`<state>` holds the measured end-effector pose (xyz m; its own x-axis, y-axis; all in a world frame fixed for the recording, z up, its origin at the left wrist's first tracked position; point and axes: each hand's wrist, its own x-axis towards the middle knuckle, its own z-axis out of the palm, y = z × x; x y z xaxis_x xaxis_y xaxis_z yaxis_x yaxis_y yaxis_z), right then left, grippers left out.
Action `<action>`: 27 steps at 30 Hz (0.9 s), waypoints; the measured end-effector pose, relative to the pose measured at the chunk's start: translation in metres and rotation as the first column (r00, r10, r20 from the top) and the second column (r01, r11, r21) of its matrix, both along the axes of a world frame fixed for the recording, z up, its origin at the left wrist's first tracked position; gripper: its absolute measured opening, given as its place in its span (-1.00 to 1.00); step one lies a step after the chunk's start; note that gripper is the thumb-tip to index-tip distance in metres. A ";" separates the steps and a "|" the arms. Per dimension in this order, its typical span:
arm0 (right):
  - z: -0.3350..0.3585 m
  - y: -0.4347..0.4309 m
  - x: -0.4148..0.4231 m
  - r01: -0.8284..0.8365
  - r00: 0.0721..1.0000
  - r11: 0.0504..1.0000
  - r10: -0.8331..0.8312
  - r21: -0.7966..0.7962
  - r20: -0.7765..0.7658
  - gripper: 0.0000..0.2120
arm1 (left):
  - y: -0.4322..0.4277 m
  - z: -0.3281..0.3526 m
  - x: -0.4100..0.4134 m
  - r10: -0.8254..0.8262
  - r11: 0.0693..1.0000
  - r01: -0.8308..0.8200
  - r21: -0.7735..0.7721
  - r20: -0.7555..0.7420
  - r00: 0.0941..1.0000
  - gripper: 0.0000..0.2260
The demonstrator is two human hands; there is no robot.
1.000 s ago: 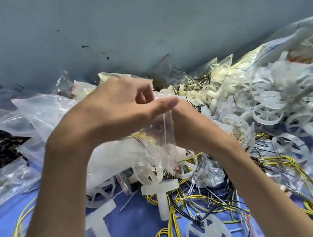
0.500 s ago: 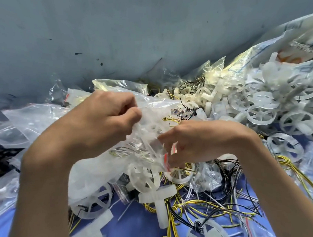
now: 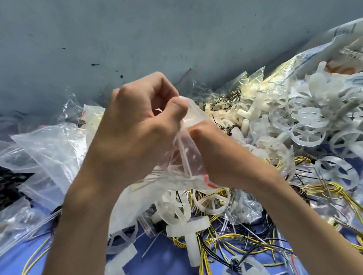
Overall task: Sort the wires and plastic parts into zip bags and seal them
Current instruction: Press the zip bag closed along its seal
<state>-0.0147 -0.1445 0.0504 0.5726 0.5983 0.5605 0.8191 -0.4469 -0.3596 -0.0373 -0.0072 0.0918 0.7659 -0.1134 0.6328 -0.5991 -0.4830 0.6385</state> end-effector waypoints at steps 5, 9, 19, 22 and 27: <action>0.014 -0.011 -0.004 -0.057 0.998 0.998 0.057 -0.005 0.031 -0.75 | 0.007 0.008 -0.003 0.025 0.961 -0.032 -0.275 -0.028 0.999 -0.78; 0.027 -0.025 -0.013 -0.120 0.989 0.986 0.129 0.119 -0.069 -0.64 | 0.019 0.011 0.003 0.187 0.922 -0.198 -0.332 -0.065 0.980 -0.75; 0.029 -0.036 -0.014 -0.196 0.954 0.971 0.221 0.138 -0.203 -0.71 | 0.040 0.034 -0.005 -0.063 0.985 0.035 -0.172 -0.164 0.984 -0.79; 0.028 -0.037 -0.010 -0.174 0.936 0.972 0.214 0.159 -0.279 -0.70 | 0.033 0.022 -0.005 -0.181 0.962 0.154 -0.224 -0.106 0.978 -0.86; 0.024 -0.037 0.000 0.052 0.988 0.998 -0.048 0.025 -0.145 -0.72 | 0.036 -0.011 0.043 -0.132 0.982 0.085 -0.169 -0.289 0.948 -0.87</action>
<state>-0.0148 -0.1819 0.0745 0.6775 0.5520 0.4862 0.7346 -0.4735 -0.4860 0.0061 0.0283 0.0807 0.9102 -0.1261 0.3946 -0.4140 -0.3086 0.8564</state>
